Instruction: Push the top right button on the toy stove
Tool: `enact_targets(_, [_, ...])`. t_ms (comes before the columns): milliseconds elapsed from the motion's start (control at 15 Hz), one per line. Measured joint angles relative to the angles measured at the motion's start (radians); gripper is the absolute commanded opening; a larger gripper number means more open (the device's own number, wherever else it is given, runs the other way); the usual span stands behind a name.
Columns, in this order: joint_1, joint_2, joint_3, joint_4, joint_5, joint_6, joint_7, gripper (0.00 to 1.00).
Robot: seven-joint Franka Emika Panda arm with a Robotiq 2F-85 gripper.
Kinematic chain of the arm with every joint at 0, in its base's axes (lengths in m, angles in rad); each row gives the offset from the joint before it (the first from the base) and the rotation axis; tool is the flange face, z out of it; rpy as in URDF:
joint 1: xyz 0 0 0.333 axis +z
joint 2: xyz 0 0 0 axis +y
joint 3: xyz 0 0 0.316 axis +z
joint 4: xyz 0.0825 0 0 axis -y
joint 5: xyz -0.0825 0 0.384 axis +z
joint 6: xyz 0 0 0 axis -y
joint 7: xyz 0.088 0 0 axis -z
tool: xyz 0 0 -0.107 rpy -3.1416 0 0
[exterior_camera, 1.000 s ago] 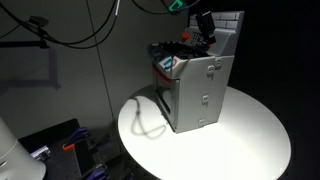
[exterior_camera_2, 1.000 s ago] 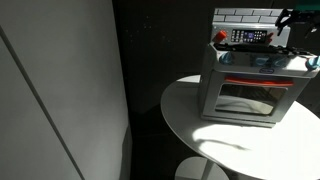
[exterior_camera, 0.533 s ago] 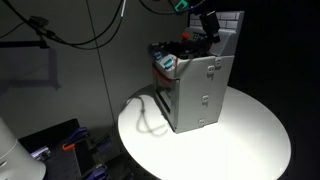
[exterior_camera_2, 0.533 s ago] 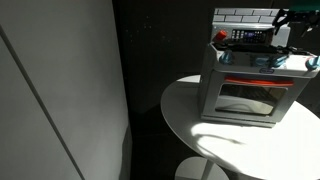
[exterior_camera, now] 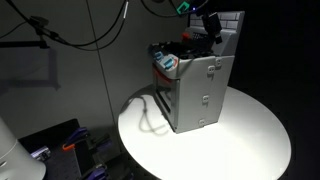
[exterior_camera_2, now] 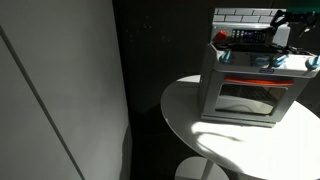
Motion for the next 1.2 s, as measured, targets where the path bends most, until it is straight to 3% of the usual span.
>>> enact_targets(533, [0.008, -0.002, -0.006, 0.004, 0.012, -0.012, -0.01, 1.0])
enact_targets(1200, [0.008, -0.14, 0.028, -0.084, 0.167, -0.147, -0.233, 1.0])
